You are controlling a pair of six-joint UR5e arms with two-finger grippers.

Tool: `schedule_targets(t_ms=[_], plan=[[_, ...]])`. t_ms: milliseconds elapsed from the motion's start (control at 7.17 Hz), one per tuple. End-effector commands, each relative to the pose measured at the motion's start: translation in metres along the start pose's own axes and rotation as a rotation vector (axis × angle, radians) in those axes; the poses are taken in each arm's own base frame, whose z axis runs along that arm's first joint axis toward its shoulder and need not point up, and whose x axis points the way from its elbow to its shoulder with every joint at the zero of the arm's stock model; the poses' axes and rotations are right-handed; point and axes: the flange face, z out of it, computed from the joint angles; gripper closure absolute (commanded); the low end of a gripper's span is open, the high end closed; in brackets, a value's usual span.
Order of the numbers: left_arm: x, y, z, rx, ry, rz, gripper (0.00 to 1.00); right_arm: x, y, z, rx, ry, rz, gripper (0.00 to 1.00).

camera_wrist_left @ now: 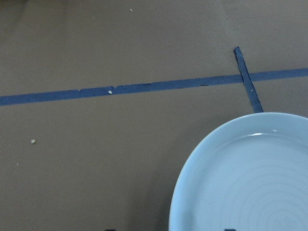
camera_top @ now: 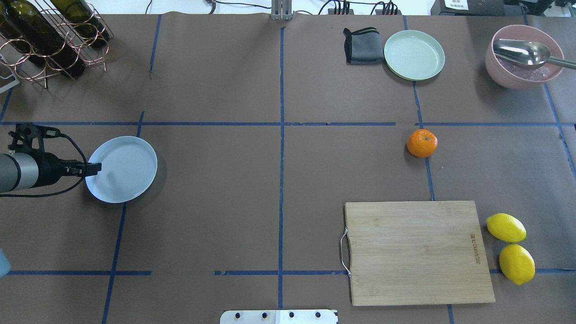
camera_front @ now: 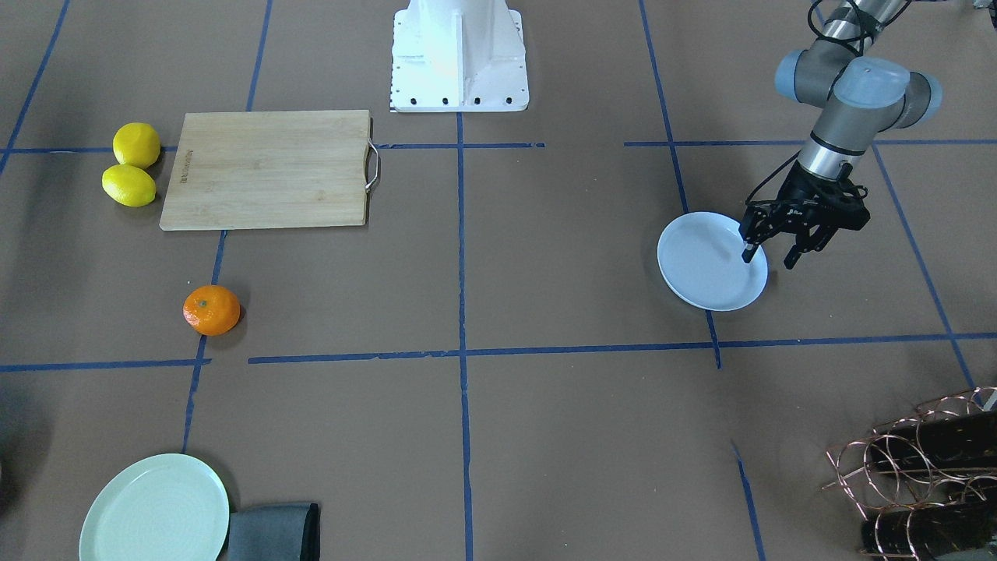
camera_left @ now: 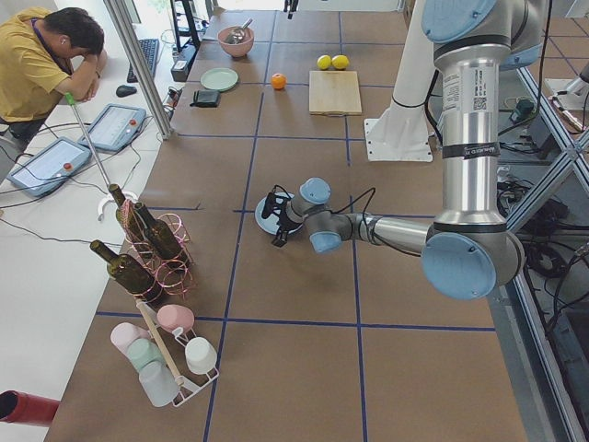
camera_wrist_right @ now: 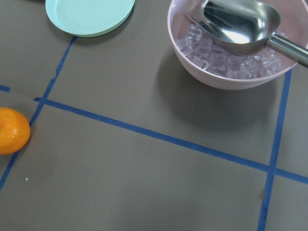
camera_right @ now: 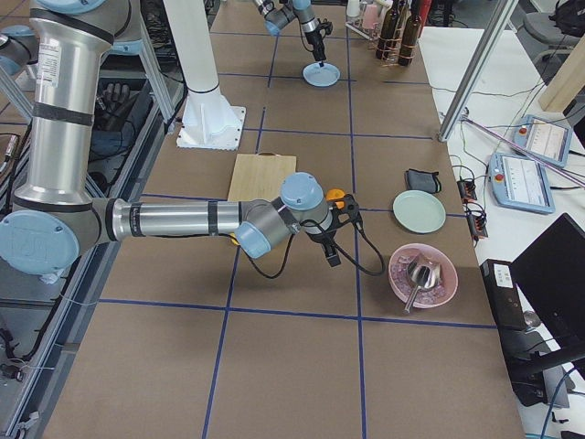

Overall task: Pick orange to plate
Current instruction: 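Reach the left gripper to the light blue plate and grip its rim, then slide the light blue plate with the left gripper toward the table center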

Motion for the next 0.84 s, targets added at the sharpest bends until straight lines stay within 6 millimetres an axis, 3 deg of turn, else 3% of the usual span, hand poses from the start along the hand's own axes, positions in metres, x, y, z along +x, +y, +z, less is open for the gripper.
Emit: schedule_targets(t_ms=[0,419,698], plan=[[0.0,0.0,0.001,-0.001,0.001,0.004,1.0,0.001,0.003,0.0,-0.003,0.001,0.002,0.0],[0.008,-0.004,-0.007,0.004,0.023,0.016,1.0,0.002,0.004,0.001,-0.005,0.003,0.004,0.0],[0.044,-0.016,-0.036,-0.014,0.133,0.032,1.0,0.002,0.004,0.001,-0.004,0.005,0.004,0.0]])
